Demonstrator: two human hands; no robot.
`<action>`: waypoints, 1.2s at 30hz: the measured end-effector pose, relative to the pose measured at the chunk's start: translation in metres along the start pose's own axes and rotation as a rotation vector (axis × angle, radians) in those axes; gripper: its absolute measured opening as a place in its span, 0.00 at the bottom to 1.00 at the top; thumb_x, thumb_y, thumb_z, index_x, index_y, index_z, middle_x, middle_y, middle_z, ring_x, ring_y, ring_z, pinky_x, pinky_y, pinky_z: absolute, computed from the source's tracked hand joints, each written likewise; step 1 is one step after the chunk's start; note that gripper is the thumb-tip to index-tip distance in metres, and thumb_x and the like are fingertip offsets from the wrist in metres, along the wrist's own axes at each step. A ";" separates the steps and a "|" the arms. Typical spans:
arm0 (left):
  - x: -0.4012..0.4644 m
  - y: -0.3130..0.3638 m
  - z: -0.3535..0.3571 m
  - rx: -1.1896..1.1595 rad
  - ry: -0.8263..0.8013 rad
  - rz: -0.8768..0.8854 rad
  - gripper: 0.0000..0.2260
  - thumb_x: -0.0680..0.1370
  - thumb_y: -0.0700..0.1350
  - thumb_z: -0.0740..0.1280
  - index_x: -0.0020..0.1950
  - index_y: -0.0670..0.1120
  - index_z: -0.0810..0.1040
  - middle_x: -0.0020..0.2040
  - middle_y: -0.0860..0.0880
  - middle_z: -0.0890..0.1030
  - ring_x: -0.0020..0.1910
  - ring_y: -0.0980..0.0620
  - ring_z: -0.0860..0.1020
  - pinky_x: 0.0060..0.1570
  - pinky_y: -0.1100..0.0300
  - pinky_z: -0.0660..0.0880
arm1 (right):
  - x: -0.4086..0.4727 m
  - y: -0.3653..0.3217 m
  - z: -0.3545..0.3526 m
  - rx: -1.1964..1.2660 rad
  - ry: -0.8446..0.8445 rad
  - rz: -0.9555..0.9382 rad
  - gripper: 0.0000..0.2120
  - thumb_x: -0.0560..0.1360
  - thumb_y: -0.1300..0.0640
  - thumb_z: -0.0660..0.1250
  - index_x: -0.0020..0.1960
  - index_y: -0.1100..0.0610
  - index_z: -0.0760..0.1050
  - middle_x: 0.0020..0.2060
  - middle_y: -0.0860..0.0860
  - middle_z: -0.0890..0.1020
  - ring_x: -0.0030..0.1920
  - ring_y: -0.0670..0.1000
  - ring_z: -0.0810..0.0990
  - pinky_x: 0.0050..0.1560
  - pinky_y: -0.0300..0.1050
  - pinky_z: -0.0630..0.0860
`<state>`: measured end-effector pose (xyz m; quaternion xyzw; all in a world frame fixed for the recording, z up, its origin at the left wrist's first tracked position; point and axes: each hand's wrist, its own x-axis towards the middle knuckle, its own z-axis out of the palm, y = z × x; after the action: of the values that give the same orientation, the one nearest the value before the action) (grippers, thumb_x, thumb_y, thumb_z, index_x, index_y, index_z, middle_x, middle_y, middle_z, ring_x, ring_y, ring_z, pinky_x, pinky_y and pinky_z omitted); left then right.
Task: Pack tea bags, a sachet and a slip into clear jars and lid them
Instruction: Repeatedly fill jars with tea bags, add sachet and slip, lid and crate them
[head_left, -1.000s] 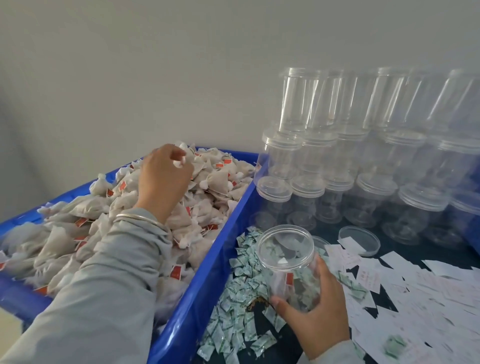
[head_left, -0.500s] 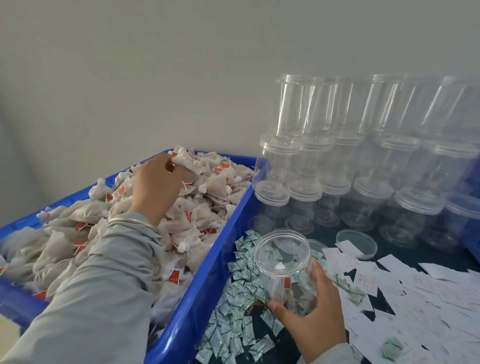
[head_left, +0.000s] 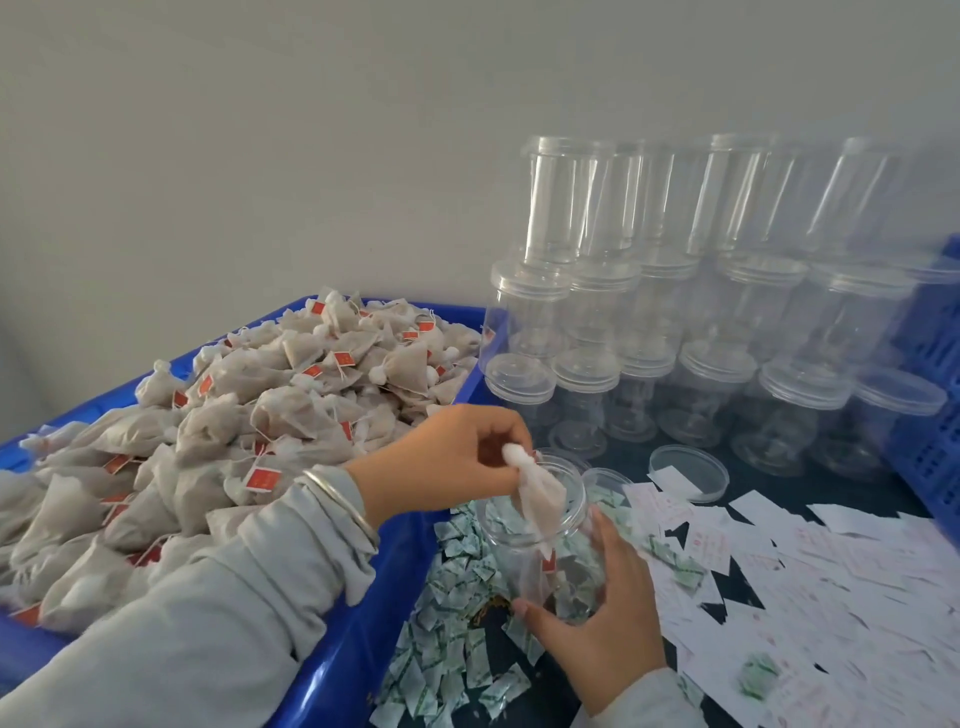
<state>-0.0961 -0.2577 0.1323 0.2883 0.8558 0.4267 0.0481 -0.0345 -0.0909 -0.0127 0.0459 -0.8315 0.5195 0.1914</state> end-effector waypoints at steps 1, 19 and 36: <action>0.000 0.001 0.004 0.032 0.000 0.009 0.05 0.73 0.39 0.69 0.41 0.49 0.79 0.37 0.54 0.81 0.37 0.59 0.78 0.42 0.63 0.77 | 0.000 0.001 0.001 0.001 0.008 0.001 0.48 0.54 0.47 0.80 0.61 0.26 0.53 0.57 0.27 0.61 0.60 0.41 0.65 0.60 0.43 0.66; -0.002 -0.040 -0.075 0.454 0.766 -0.308 0.13 0.74 0.39 0.64 0.57 0.49 0.78 0.55 0.52 0.79 0.49 0.57 0.73 0.46 0.67 0.66 | 0.000 -0.008 -0.005 0.067 -0.024 -0.001 0.49 0.55 0.54 0.83 0.64 0.34 0.56 0.63 0.42 0.68 0.65 0.44 0.66 0.66 0.45 0.66; 0.022 -0.067 -0.055 0.938 0.475 -0.367 0.19 0.76 0.37 0.58 0.67 0.43 0.68 0.67 0.46 0.71 0.69 0.46 0.66 0.68 0.50 0.60 | -0.008 -0.012 -0.003 0.010 -0.092 -0.015 0.51 0.55 0.45 0.80 0.63 0.26 0.48 0.58 0.31 0.64 0.63 0.43 0.65 0.66 0.50 0.67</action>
<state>-0.1626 -0.3162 0.1200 0.0207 0.9776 0.0378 -0.2061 -0.0231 -0.0947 -0.0044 0.0770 -0.8363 0.5196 0.1569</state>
